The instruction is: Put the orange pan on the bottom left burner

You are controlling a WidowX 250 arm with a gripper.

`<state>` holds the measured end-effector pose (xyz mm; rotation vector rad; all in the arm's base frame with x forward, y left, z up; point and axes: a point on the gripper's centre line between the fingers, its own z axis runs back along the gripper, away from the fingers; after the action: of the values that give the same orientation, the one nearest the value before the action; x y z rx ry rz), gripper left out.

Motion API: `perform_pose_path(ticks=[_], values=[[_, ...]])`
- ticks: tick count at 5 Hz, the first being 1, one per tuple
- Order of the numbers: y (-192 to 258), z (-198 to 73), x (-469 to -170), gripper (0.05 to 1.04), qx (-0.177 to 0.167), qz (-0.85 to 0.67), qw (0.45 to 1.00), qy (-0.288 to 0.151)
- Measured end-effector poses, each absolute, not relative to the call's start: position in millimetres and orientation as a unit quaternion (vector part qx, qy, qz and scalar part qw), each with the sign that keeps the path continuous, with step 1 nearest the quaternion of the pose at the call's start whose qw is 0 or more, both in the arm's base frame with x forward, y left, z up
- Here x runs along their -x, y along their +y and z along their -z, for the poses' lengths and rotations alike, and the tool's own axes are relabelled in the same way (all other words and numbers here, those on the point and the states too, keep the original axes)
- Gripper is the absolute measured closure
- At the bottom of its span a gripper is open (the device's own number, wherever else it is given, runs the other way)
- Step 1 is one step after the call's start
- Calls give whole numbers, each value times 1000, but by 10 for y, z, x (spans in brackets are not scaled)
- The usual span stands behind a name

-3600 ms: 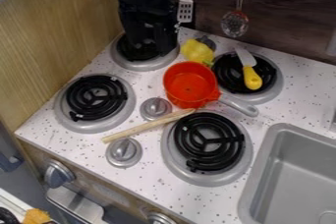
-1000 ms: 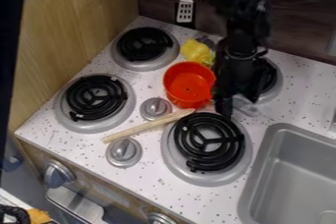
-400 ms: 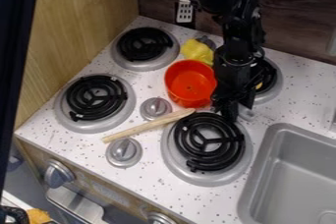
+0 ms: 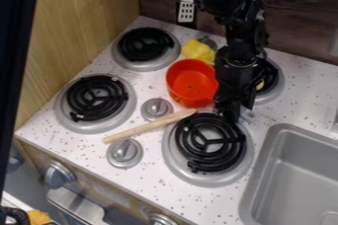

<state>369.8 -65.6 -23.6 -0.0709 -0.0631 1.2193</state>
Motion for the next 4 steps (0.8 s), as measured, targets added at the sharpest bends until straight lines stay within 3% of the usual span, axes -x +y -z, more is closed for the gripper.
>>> perform_pose_path(ticks=[2, 4], values=[[-529, 33, -3638, 707, -16, -607, 792, -55], [-354, -234, -3572, 707, -43, -613, 784, -89]])
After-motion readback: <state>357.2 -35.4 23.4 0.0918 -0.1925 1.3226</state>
